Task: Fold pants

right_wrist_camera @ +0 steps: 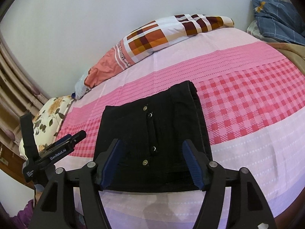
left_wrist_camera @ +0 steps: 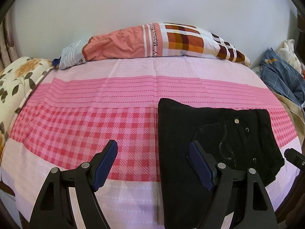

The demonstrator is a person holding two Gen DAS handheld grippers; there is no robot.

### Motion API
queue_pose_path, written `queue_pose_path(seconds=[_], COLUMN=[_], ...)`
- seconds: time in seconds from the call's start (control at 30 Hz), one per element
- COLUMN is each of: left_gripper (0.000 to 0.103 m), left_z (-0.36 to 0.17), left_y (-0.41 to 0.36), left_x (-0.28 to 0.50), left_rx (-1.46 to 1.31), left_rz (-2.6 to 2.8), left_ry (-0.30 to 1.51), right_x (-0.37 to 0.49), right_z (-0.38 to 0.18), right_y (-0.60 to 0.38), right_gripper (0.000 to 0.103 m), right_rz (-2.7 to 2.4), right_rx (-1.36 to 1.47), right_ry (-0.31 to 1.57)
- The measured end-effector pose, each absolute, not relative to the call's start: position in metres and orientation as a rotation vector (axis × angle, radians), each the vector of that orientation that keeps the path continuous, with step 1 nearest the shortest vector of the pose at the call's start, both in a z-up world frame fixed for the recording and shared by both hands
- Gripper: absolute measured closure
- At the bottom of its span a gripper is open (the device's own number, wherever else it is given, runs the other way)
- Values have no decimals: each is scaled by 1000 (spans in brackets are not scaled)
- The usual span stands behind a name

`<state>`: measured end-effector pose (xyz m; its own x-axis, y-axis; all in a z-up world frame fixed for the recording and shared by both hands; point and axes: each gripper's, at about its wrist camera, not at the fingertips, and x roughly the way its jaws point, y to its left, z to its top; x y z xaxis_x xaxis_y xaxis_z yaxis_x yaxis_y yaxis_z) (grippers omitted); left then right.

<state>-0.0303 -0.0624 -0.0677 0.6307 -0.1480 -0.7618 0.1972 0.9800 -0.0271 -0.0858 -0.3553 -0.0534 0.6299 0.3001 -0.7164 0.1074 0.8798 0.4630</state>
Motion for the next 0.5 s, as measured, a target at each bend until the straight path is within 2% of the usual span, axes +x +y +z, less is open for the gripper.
queue_pose_path(seconds=[0.5], left_gripper=[24], left_z=[-75], left_y=[-68], left_x=[-29], left_rx=[94], left_rz=[-197], left_ry=[882], right_x=[-82], right_z=[-64], right_y=[-365], right_gripper=[37], right_rz=[107], right_rx=[547], right_ry=[917])
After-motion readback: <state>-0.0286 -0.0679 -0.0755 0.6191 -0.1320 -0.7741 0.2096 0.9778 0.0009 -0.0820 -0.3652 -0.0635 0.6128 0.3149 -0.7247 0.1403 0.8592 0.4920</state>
